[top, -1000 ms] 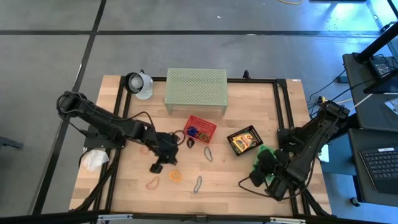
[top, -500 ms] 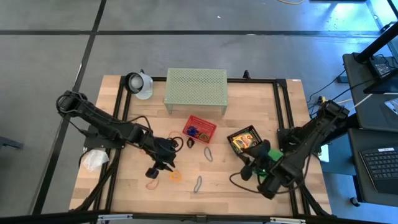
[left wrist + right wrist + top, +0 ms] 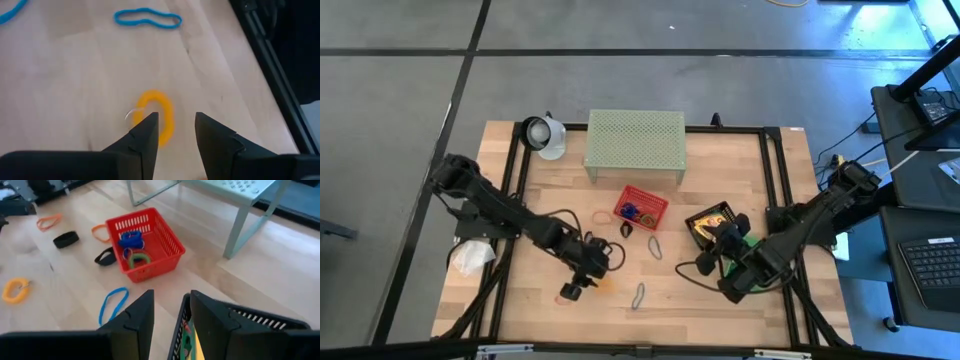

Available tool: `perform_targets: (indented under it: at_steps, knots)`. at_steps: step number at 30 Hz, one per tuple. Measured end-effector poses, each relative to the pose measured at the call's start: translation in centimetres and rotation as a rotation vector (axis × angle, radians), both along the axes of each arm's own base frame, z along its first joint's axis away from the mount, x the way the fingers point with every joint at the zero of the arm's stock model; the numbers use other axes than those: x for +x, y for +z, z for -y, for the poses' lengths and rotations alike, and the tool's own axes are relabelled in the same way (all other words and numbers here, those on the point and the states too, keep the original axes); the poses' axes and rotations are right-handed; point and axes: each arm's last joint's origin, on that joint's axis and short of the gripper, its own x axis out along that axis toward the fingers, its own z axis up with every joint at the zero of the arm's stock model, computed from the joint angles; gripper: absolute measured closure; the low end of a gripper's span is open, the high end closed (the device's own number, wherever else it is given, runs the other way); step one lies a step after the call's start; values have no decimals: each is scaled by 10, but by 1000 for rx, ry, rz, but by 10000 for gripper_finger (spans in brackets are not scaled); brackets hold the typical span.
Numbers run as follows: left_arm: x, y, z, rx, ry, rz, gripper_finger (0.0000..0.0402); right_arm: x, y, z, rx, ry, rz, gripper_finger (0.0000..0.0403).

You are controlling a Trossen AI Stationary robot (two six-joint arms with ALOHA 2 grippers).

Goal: Pick & Place Office Desk Supplies
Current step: Put the yellow spring keychain into the red bin

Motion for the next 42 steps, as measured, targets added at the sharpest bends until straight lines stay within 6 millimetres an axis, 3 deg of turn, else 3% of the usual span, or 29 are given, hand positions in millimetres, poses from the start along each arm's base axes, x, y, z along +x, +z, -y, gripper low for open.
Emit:
perform_targets:
  at_steps: [13, 29, 34, 39, 42]
  knots:
    - [20, -30, 20, 245, -20, -99, 283, 5, 1, -5, 44, 19, 36, 276]
    - [27, -57, 22, 268, 76, -180, 288, 22, 12, -20, 47, 161, 134, 276]
    - [27, -59, 22, 252, 158, -199, 315, 23, 12, -20, 19, 164, 137, 276]
    - [26, -60, 21, 210, 238, -229, 380, 24, 13, -18, -16, 163, 131, 276]
    - [26, -60, 22, 195, 274, -238, 388, 26, 13, -16, -26, 163, 120, 276]
